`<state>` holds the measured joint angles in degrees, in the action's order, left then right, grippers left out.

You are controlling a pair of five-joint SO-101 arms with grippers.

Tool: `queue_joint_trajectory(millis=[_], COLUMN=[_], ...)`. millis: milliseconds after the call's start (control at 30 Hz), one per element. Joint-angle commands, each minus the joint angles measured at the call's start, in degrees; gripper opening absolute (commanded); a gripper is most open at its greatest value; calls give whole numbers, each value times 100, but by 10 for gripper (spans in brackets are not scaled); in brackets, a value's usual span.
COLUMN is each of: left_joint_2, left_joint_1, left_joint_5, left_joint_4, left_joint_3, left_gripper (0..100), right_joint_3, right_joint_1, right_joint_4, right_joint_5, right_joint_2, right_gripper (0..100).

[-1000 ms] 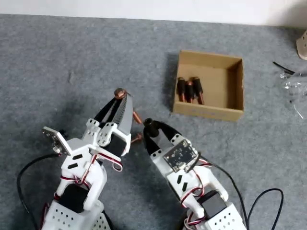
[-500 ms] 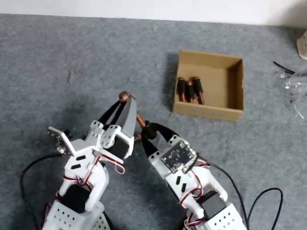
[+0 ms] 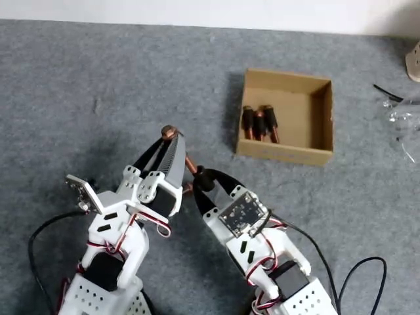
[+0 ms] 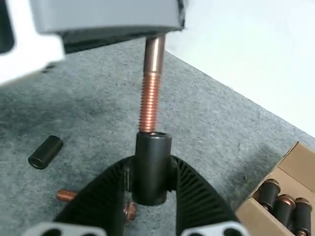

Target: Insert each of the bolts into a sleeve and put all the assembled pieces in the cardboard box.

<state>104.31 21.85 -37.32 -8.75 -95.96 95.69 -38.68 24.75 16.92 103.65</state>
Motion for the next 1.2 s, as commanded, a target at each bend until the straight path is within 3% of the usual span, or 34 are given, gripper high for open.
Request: queue_joint_trajectory(millis=[0, 233, 367, 700, 1167], left_joint_2=[4, 4, 4, -13, 4], left_joint_1=[224, 224, 259, 242, 233], left_joint_5=[-70, -88, -88, -580, -440], left_joint_4=[53, 53, 53, 53, -229], left_joint_3=[-40, -40, 4, 48, -13], left_gripper=[6, 6, 6, 6, 6], right_joint_3=[549, 549, 549, 549, 549], right_joint_1=[-127, -145, -145, -119, -75], right_joint_4=[-400, -382, -382, -382, -365], right_joint_5=[9, -18, -448, -484, -431], right_joint_2=[66, 66, 75, 75, 75], right_gripper=[5, 5, 5, 5, 5])
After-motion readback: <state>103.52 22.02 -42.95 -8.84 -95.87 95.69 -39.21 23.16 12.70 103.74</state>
